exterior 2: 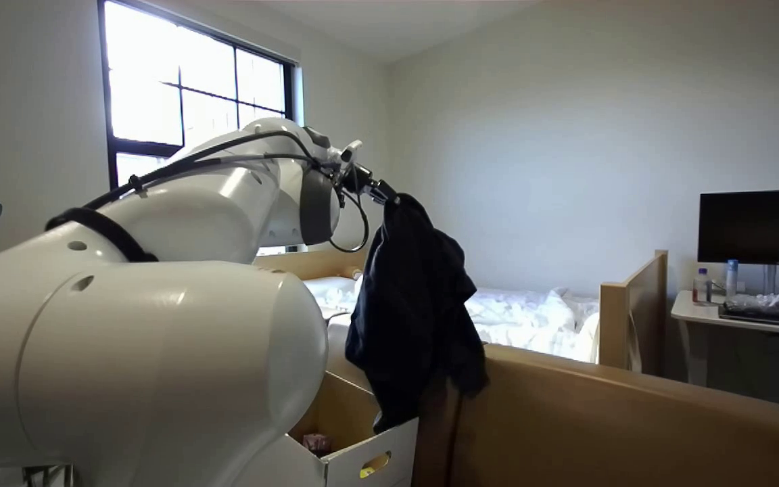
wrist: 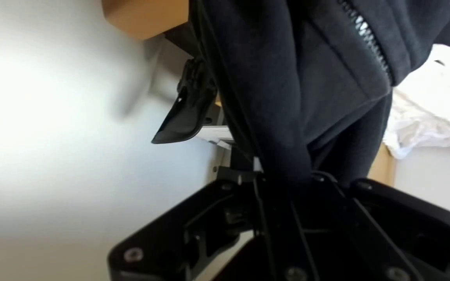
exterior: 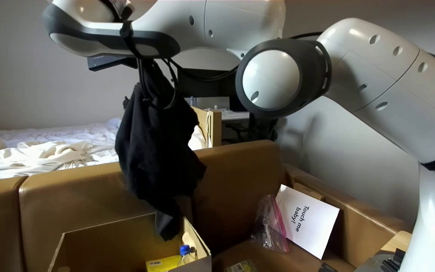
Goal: Pick up the black cloth from the couch and put it in the box.
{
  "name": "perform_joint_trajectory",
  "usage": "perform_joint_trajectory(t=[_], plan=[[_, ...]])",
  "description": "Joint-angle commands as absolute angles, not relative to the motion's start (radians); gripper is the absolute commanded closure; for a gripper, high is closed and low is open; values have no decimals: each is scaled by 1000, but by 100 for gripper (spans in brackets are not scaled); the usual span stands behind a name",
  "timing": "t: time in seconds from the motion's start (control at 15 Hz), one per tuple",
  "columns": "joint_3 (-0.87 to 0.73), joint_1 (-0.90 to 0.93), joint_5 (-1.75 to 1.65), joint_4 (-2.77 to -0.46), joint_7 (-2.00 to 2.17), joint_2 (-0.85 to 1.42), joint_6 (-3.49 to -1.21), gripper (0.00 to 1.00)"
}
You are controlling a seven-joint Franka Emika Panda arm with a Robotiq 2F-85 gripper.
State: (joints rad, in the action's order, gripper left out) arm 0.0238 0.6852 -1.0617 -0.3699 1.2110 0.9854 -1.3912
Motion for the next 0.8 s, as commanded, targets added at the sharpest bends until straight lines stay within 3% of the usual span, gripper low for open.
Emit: perform_joint_trajectory(t=[0.0, 0.33, 0.73], plan=[[-41, 748, -976, -376, 1198, 969, -1426, 96], [-35, 789, -757, -374, 1226, 1000, -1407, 96], [-48, 769, -421, -372, 1264, 1031, -1228, 96]])
